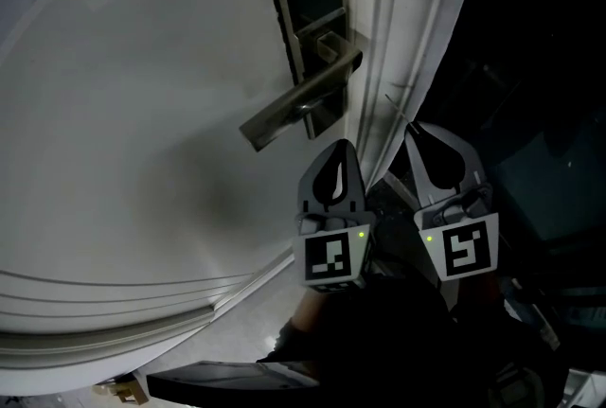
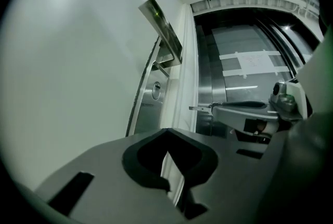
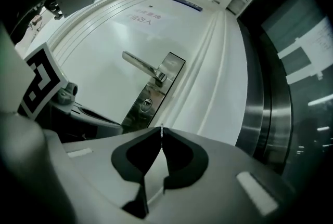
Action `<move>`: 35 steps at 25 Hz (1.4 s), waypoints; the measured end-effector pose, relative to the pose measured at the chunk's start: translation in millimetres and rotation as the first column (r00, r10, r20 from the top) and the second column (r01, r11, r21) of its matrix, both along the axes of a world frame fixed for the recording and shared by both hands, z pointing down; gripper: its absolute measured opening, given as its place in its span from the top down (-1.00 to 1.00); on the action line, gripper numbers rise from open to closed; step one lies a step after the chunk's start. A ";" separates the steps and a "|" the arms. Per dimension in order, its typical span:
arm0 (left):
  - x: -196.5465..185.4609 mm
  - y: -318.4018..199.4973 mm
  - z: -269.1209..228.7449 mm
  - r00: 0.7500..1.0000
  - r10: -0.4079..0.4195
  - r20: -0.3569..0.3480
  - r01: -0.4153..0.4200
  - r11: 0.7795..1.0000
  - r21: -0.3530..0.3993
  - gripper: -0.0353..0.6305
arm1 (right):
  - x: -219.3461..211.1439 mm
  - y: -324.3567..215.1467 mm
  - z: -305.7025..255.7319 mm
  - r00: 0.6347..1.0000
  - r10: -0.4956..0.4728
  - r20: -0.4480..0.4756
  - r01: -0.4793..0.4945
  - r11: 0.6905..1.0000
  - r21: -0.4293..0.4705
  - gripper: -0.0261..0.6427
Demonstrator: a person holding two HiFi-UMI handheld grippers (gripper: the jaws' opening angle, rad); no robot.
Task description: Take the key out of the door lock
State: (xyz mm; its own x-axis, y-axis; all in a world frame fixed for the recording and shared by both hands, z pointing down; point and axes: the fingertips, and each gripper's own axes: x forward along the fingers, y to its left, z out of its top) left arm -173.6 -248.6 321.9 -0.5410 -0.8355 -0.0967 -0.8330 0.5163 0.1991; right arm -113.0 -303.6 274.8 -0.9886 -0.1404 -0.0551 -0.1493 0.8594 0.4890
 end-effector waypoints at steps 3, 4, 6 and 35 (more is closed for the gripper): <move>-0.9 -3.6 3.4 1.000 0.006 -0.003 -0.006 1.000 -0.017 0.89 | 1.7 -1.7 4.6 1.000 0.000 0.001 0.000 0.998 -0.057 0.89; -1.6 -4.7 4.7 1.000 0.007 -0.003 -0.007 1.000 -0.021 0.89 | 2.0 -1.9 5.3 1.000 -0.004 0.002 0.004 0.997 -0.071 0.89; -1.9 -6.3 6.0 1.000 0.011 -0.006 -0.011 0.999 -0.032 0.89 | 2.0 -2.2 5.4 1.000 -0.012 0.005 0.013 0.996 -0.083 0.89; -7.0 -9.1 -18.1 0.998 0.037 0.044 -0.037 0.999 0.000 0.89 | -3.1 7.0 -7.0 1.000 -0.019 0.005 0.019 1.000 -0.006 0.89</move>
